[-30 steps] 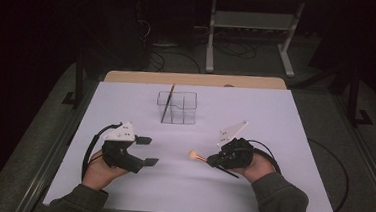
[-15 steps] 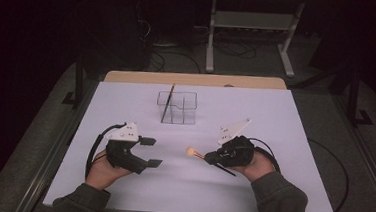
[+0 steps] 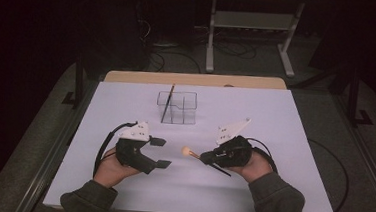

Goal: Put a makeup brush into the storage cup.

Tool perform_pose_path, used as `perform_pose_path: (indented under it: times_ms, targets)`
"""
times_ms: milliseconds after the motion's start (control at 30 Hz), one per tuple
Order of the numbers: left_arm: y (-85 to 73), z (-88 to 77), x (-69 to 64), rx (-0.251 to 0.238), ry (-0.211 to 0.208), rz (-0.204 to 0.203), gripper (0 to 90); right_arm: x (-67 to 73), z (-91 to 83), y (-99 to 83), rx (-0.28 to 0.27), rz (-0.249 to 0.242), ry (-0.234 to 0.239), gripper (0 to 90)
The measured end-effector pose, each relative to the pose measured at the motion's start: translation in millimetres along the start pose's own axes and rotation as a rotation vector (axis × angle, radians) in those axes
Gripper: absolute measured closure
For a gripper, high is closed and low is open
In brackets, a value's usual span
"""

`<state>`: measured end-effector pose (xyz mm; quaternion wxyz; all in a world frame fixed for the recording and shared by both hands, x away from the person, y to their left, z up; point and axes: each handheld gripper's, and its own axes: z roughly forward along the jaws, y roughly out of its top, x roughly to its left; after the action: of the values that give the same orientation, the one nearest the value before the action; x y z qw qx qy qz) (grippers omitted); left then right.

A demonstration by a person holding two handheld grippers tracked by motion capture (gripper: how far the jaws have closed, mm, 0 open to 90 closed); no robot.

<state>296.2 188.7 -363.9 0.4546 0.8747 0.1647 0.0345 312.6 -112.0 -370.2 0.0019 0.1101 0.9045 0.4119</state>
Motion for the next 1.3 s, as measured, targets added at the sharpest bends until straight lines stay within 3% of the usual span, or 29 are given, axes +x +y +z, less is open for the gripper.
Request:
perform_pose_path:
  times_ms: [633,833,1300]
  targets:
    - [18.0,13.5,-1.5,0.025,-0.066,0.027,31.8,6.6,8.2,12.6,-0.038,-0.016,0.047,82.8]
    - [22.4,16.0,-1.2,0.016,-0.082,0.012,36.6,7.7,10.7,17.0,-0.043,-0.035,0.051,82.8]
    - [22.5,17.6,-0.2,0.029,-0.121,0.029,53.9,10.6,16.7,21.1,-0.041,-0.053,0.060,82.8]
